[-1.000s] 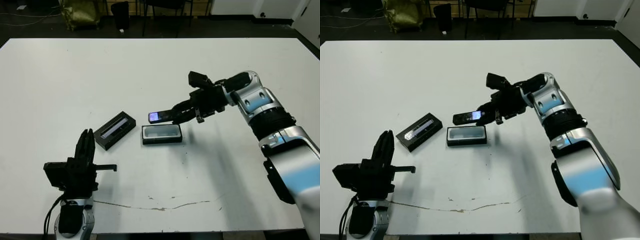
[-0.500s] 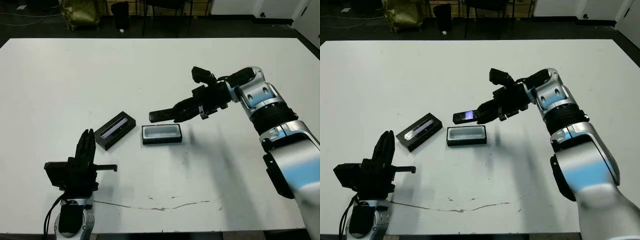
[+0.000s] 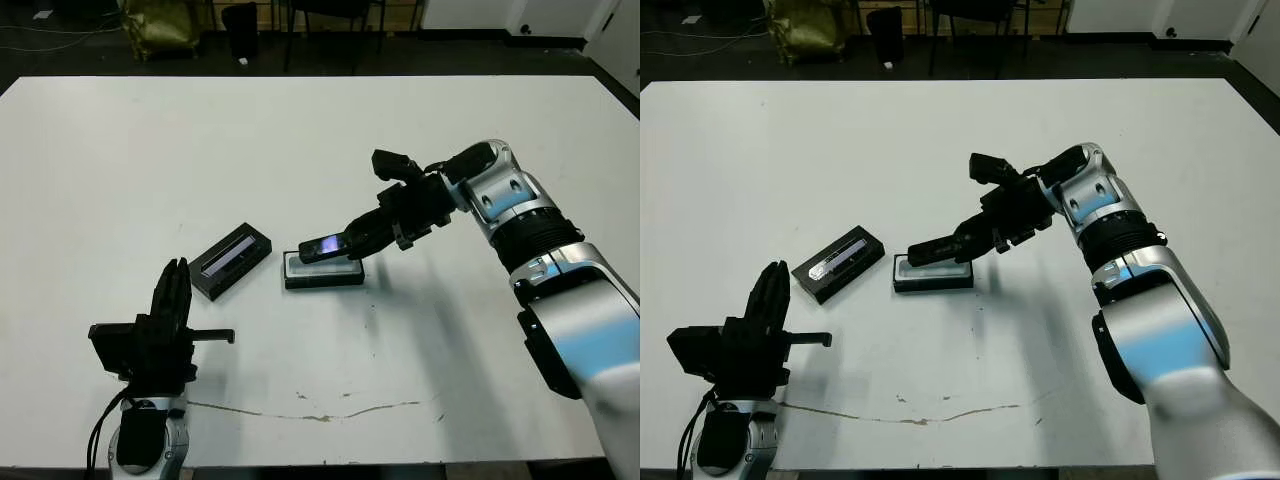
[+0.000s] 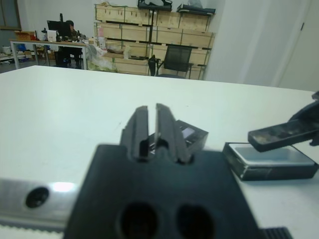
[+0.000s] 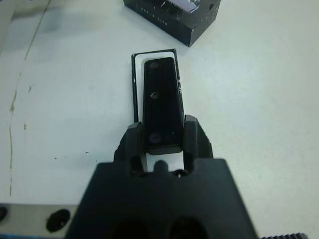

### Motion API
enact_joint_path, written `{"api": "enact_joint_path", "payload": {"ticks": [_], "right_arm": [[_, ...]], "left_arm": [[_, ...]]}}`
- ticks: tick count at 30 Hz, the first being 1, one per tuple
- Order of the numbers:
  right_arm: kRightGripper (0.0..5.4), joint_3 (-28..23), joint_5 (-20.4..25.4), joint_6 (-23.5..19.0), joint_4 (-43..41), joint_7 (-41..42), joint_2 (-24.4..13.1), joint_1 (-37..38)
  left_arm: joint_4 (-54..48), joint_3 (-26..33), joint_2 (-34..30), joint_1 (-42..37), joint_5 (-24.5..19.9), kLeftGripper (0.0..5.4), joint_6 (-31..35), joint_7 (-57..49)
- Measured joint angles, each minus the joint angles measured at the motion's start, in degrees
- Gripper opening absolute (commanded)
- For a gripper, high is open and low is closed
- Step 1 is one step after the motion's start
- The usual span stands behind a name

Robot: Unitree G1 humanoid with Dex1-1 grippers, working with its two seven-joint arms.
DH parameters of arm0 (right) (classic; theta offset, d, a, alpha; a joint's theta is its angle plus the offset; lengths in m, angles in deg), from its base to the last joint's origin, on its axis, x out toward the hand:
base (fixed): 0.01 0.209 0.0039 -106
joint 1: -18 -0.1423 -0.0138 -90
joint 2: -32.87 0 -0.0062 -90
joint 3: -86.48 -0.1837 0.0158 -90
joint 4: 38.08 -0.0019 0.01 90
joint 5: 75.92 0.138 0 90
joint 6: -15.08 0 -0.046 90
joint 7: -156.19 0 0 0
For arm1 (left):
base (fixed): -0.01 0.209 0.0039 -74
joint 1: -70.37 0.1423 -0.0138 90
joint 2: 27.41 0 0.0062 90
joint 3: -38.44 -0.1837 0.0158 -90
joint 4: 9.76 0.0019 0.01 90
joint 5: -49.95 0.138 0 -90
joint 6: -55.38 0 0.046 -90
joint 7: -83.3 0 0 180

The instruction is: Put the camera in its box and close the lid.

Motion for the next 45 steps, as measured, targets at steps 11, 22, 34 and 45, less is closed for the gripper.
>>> {"api": "enact_joint_path", "payload": {"ticks": [11, 22, 34, 45], "right_arm": [[0.34, 0.3, -0.9, 0.7, 0.1, -0.1, 0.5, 0.1], [0.34, 0.5, -1.7, 0.7, 1.1, 0.0, 1.2, 0.1], [0.34, 1.3, -3.2, 1.0, 1.4, -0.3, 2.1, 0.1], [0.34, 1.7, -4.2, 1.3, 0.6, -1.6, 2.5, 0.1]], "left_arm": [[0.1, -0.2, 0.0, 0.1, 0.0, 0.0, 0.0, 0.0], [0.1, -0.3, 0.1, 0.5, 0.0, 0.0, 0.0, -0.1], [0.3, -0.4, 0.3, 0.6, 0.0, 0.0, -0.5, -0.5], [0.4, -0.4, 0.4, 0.6, 0.0, 0.0, -0.9, -0.5]]}}
